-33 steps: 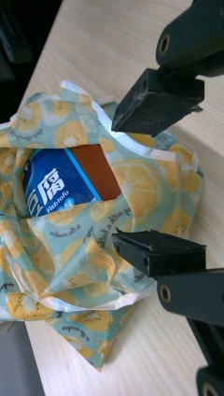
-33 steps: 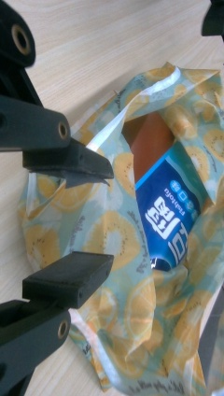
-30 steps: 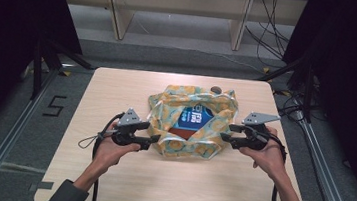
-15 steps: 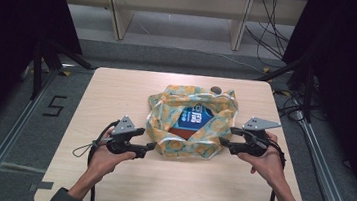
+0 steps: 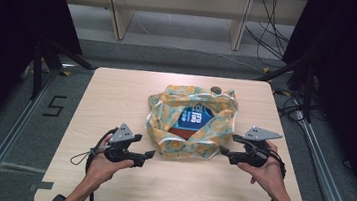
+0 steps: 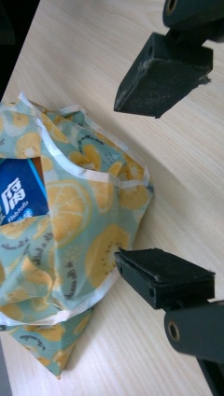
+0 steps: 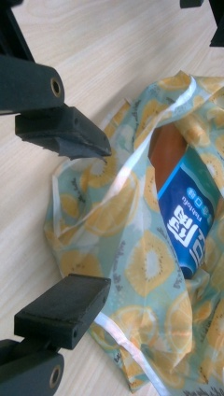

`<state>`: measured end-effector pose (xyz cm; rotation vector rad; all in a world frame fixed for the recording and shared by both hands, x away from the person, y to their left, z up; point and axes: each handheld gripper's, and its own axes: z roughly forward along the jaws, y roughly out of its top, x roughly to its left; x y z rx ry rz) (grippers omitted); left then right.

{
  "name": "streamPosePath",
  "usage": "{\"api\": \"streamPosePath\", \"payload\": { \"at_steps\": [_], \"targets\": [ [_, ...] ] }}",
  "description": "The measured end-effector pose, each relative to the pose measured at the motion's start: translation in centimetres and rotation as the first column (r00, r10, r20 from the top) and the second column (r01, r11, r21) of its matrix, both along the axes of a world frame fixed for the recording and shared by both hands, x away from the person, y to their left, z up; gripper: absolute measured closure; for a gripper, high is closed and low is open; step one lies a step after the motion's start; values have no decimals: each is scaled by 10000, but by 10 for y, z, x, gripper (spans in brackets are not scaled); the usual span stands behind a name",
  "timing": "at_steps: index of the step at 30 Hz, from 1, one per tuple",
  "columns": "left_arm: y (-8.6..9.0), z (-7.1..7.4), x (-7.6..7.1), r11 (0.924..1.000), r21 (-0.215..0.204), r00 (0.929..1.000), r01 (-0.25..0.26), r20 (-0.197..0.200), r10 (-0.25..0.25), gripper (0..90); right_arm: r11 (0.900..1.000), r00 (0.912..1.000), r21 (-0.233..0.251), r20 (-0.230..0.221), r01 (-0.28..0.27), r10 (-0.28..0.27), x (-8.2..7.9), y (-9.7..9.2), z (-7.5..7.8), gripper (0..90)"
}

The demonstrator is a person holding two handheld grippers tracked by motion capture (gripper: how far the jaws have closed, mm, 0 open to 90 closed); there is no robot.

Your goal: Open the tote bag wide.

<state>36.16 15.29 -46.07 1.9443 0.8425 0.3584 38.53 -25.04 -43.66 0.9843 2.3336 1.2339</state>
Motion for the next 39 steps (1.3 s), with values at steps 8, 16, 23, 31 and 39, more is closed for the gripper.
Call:
{"api": "streamPosePath", "payload": {
  "at_steps": [8, 16, 23, 31, 39],
  "targets": [
    [2, -12, -12, 9999, -99, 9993, -140, -360, 137, 182, 10000, 9999, -9, -171, 17, -17, -16, 4, -6, 304],
    [3, -17, -20, 9999, -24, 9993, 166, -320, -167, 172, 9984, 9995, -456, 50, -323, 326, -22, 4, -16, 297],
    [6, -23, -25, 9999, -81, 9983, 64, -574, -69, 171, 9982, 9996, -547, -152, -231, 223, -30, 4, -22, 292],
    [6, -29, -35, 10000, 5, 9990, 72, -431, -72, 171, 9962, 9994, -844, -280, -213, 190, -40, 0, -32, 274],
    [6, -32, -50, 9997, -235, 9993, -81, -360, 73, 171, 9949, 9996, -1006, -294, -9, -21, -56, -4, -40, 270]
  ]
}}
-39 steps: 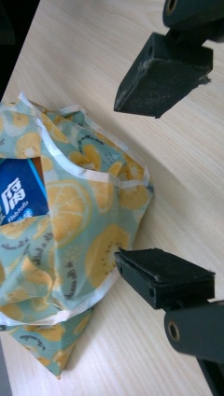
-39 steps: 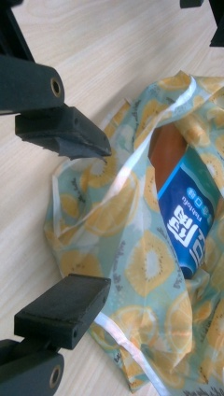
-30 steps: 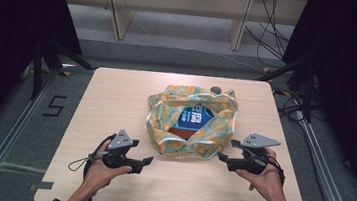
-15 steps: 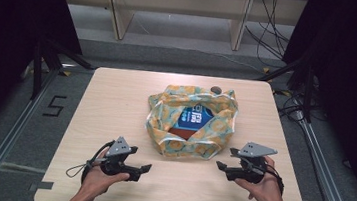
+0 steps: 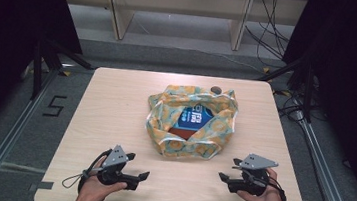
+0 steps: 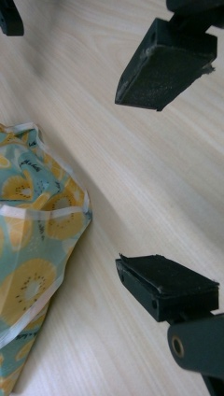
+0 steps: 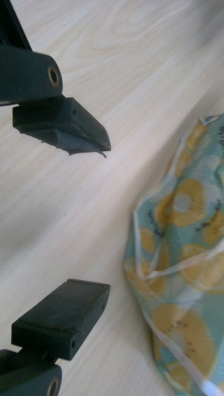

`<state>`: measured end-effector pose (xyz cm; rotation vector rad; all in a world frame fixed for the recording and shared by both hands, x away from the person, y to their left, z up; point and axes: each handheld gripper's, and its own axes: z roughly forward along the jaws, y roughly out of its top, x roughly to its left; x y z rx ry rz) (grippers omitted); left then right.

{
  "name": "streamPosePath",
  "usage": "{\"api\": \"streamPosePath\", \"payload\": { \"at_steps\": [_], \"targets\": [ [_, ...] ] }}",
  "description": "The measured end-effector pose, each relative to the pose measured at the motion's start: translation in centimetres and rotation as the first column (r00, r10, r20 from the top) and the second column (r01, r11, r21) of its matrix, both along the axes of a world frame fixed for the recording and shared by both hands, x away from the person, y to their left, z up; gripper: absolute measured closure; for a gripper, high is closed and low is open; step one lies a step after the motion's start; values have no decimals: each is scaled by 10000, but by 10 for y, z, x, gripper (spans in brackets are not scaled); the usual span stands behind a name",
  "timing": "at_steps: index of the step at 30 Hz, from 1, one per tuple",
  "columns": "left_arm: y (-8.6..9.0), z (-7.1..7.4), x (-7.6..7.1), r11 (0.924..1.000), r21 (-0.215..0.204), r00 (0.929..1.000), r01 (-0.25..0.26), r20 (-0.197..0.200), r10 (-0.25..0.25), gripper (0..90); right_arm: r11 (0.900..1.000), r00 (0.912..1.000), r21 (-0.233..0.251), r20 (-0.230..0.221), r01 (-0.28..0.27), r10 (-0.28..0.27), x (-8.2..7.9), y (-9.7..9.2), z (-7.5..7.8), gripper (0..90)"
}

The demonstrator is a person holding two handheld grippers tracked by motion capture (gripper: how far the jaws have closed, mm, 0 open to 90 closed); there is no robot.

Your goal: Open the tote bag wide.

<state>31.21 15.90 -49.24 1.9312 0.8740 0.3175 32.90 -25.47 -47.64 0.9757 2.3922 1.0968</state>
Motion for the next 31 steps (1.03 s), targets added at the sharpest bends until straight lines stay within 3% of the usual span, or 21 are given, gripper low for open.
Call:
{"api": "streamPosePath", "payload": {
  "at_steps": [1, 4, 5, 6, 7, 11, 12, 13, 14, 17, 19, 28, 29, 31],
  "targets": [
    [1, 0, -2, 9997, 229, 10000, 30, -78, -28, 171, 10000, 9998, -1, -202, 56, -56, -4, 0, -1, 271],
    [-1, -3, -7, 9992, 375, 9999, 139, -67, -137, 171, 9999, 10000, -115, -93, -37, 36, -9, -2, -6, 270],
    [-2, -4, -9, 9988, 459, 9999, 157, -63, -154, 171, 9999, 9995, -111, -323, 34, -38, -13, -2, -7, 271],
    [-1, -4, -9, 9965, 782, 9996, 295, -67, -290, 171, 9999, 9998, -147, -194, -15, 13, -14, -4, -8, 271],
    [-4, -5, -10, 9981, 577, 9998, 220, 5, -221, 171, 9999, 9998, -101, -200, 30, -32, -16, -4, -9, 270],
    [-1, -5, -7, 9942, 974, 9989, 454, 104, -466, 171, 9999, 9997, -146, -244, 8, -11, -24, -6, -12, 271],
    [-3, -6, -8, 9967, 766, 9996, 286, -47, -283, 171, 9998, 9998, -191, -207, -53, 49, -24, -6, -13, 270],
    [-3, -7, -8, 9966, 773, 9996, 281, 30, -284, 171, 9998, 9995, -184, -316, -12, 6, -25, -6, -13, 271],
    [-1, -6, -6, 9934, 1058, 9988, 452, 127, -468, 171, 9997, 9997, -243, -236, 34, -40, -25, -6, -14, 271],
    [-2, -6, -7, 9944, 959, 9990, 447, 33, -452, 171, 9997, 9991, -239, -422, -24, 14, -24, -7, -14, 270],
    [-2, -6, -6, 9933, 1046, 9988, 484, 44, -492, 171, 9997, 9997, -263, -251, 12, -18, -24, -7, -15, 270],
    [-3, -8, -6, 9959, 861, 9996, 268, 16, -271, 171, 9996, 9994, -248, -345, -99, 90, -22, -7, -15, 270],
    [-3, -8, -6, 9954, 939, 9997, 204, -186, -187, 171, 9997, 9993, -236, -352, -101, 93, -22, -7, -15, 271],
    [-1, -7, -5, 9935, 1081, 9993, 354, -157, -339, 171, 9997, 9993, -242, -364, -105, 97, -22, -7, -15, 271]
  ]
}}
